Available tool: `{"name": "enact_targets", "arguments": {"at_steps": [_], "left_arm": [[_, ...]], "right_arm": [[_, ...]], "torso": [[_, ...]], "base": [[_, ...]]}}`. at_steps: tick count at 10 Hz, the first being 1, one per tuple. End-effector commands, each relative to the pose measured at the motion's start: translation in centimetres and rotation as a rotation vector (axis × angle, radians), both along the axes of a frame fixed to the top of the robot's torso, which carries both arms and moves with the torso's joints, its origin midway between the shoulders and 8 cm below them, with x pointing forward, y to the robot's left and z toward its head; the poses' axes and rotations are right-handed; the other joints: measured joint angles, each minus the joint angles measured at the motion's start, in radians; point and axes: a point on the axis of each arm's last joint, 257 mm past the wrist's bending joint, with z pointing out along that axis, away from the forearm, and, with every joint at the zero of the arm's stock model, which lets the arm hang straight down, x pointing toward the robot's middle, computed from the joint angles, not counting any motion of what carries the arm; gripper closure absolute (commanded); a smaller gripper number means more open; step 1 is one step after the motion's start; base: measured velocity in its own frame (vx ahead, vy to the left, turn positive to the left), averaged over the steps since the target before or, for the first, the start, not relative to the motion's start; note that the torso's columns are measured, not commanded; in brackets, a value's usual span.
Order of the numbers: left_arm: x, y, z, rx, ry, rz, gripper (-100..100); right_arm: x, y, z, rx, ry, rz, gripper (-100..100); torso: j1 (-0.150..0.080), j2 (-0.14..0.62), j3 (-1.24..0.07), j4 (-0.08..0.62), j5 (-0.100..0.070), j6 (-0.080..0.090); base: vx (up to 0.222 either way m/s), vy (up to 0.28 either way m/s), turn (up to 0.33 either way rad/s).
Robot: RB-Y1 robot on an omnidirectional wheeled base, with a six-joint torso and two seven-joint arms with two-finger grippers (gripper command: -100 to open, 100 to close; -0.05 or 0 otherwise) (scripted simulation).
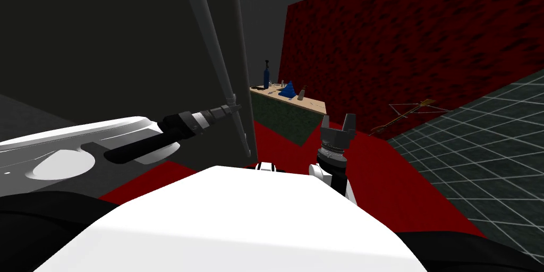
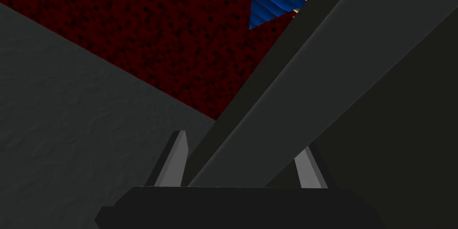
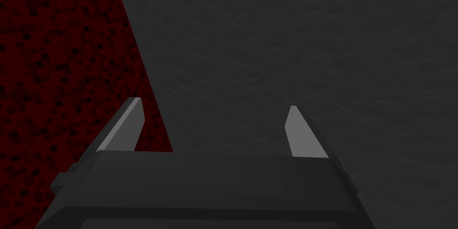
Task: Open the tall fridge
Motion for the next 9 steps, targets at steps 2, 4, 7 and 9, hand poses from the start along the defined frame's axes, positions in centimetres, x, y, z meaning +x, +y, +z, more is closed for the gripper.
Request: {"name": "enact_targets", "arguments": {"at_steps": [2, 4, 7, 9], "left_arm": [[-0.9, -1.7, 0.3, -0.004, -0.006, -0.07, 100], [-1.7, -2.9, 0.4, -0.006, -0.008, -0.123, 100], [-2.9, -4.7, 0.5, -0.01, -0.01, -0.203, 100], [-2.7, -5.1, 1.4, -0.004, -0.005, -0.214, -100]], "right_arm": [[0.0, 0.0, 0.0, 0.0, 0.0, 0.0, 0], [0.0, 0.0, 0.0, 0.0, 0.0, 0.0, 0], [0.0, 0.0, 0.0, 0.0, 0.0, 0.0, 0], [0.0, 0.0, 0.0, 0.0, 0.0, 0.0, 0]], "torso": [[0.0, 0.006, 0.006, 0.0, 0.003, 0.0], [0.003, 0.003, 0.002, 0.001, 0.001, -0.002], [0.006, 0.007, 0.005, 0.003, 0.003, -0.003], [0.0, 0.005, 0.004, 0.002, 0.001, 0.0]], "base": [[-0.232, 0.076, -0.117], [-0.246, 0.114, -0.121], [-0.289, 0.131, -0.15], [-0.208, 0.054, -0.051]]}}
